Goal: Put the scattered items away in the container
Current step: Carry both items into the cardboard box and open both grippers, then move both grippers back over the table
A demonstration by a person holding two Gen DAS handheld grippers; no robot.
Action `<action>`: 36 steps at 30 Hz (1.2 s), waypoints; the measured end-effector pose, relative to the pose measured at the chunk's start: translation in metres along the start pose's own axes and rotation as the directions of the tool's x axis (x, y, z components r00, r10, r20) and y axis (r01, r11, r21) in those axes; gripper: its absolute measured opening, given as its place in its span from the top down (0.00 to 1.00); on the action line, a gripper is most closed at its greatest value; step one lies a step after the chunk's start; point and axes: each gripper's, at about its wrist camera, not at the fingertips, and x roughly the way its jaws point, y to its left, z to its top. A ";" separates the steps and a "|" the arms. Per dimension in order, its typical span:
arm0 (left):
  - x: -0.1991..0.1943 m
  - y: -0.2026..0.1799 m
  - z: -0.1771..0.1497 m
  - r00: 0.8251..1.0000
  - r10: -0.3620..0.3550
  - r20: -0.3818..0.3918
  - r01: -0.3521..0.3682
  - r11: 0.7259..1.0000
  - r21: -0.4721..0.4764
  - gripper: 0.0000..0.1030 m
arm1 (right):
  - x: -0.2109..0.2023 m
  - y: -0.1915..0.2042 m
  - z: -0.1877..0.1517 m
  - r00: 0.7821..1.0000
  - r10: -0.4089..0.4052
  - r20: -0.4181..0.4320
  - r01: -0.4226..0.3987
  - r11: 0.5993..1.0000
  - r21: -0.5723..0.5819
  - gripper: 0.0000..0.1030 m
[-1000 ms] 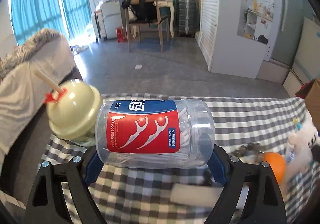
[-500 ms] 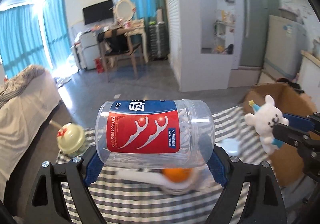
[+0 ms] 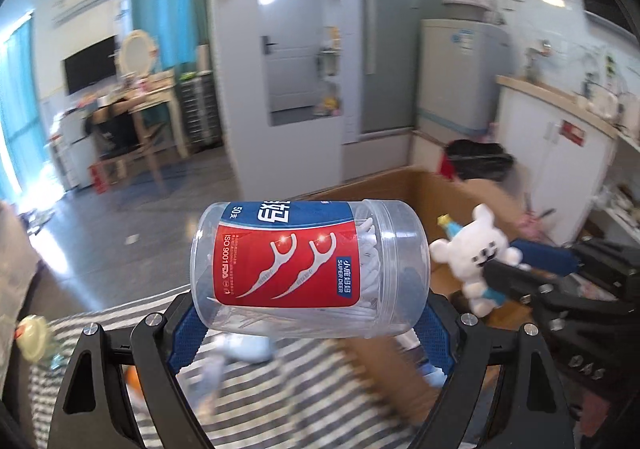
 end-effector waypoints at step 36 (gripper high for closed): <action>0.018 0.029 -0.001 0.998 0.039 -0.052 -0.044 0.994 -0.102 0.00 | 0.018 -0.045 0.000 0.989 -0.147 0.000 0.147 0.988 0.051 0.34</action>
